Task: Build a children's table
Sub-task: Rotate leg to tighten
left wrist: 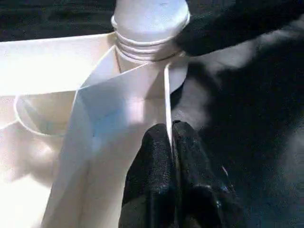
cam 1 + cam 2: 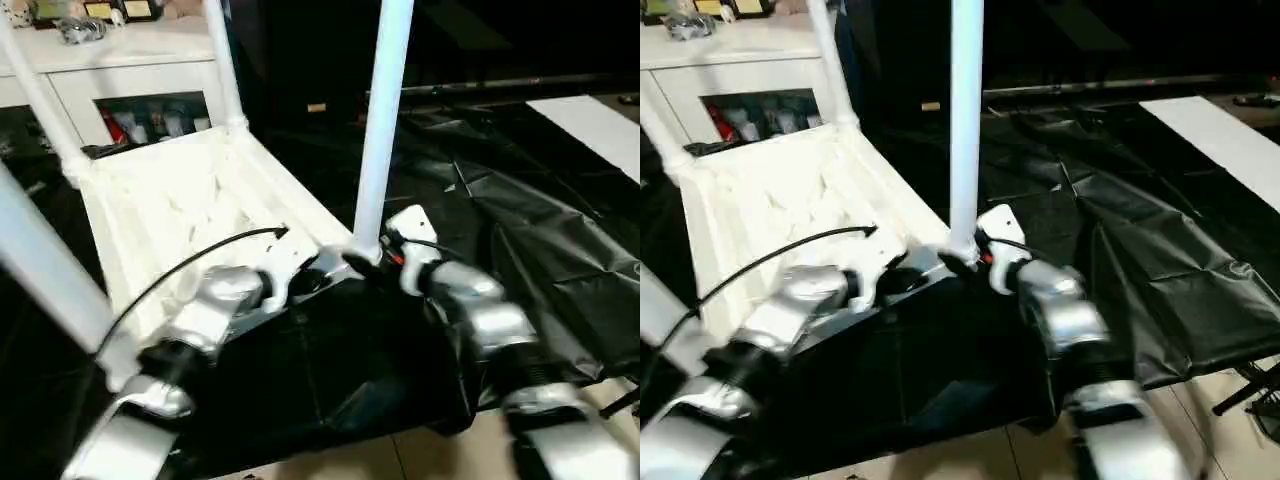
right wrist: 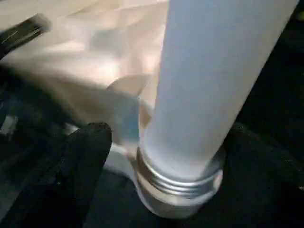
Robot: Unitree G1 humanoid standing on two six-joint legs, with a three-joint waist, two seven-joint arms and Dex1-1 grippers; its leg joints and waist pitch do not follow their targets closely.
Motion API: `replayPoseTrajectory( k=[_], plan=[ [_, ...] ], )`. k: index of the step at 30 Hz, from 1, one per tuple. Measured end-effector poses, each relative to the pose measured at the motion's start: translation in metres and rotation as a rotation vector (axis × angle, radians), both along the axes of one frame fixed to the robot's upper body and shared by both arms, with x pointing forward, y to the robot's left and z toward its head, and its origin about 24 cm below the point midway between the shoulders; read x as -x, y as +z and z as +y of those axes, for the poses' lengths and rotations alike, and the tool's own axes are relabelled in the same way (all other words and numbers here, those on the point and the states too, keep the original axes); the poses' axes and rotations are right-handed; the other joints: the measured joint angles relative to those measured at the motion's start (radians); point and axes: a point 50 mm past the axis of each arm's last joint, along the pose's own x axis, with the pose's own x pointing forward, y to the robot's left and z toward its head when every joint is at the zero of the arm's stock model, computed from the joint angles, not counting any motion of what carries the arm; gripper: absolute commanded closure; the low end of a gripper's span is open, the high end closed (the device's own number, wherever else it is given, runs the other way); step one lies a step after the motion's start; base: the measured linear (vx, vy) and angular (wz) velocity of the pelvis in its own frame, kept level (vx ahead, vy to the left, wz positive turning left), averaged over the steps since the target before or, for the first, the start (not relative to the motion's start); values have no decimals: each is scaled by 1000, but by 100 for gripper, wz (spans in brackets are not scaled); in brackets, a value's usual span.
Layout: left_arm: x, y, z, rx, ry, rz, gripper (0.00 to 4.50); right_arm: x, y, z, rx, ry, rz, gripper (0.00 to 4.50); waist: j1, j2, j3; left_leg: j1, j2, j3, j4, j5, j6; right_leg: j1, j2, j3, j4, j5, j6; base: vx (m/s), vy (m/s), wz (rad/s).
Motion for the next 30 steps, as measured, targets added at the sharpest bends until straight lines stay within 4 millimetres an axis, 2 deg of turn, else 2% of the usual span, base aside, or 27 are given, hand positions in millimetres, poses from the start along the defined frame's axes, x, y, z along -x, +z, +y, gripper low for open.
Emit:
replayPoseTrajectory(
  k=[3,6,8,10,18,26,28,30],
  plan=[
    [7,2,5,13,-78,26,450,3,2,-5,6,69,14,46,5,0,0,-2,5,4,0,0,-1,0,2,1,2,4,-5,17,-7,4],
    [13,5,11,16,-150,48,450,8,2,-5,31,170,36,46,21,0,0,-10,11,6,3,0,-2,-4,7,-1,1,2,-4,52,-12,4],
    [15,7,14,19,-181,57,450,12,0,-8,41,206,59,80,29,0,0,-15,12,6,6,0,0,-7,9,0,1,1,-5,0,0,0],
    [15,7,14,19,-184,56,450,14,-2,-6,54,232,70,84,28,0,0,-17,12,6,8,0,1,-10,9,0,1,1,-5,0,0,0],
    [17,6,18,15,-177,66,450,16,-5,-4,66,255,82,164,26,0,0,-15,13,6,9,-2,-5,-8,10,3,2,2,-6,0,0,0],
    [17,6,19,22,-179,80,450,17,-6,-4,48,259,92,178,26,0,0,-16,14,6,9,-2,-5,-9,11,3,2,2,-6,0,0,0],
    [17,6,19,22,-166,79,450,16,-7,-3,33,232,94,178,25,0,0,-16,14,6,9,-2,-5,-8,11,3,3,2,-6,0,0,0],
    [12,4,13,25,-108,59,450,13,-13,2,1,130,95,178,22,0,0,-12,14,6,10,-2,-6,-5,11,3,3,3,-7,0,0,0]
  ],
)
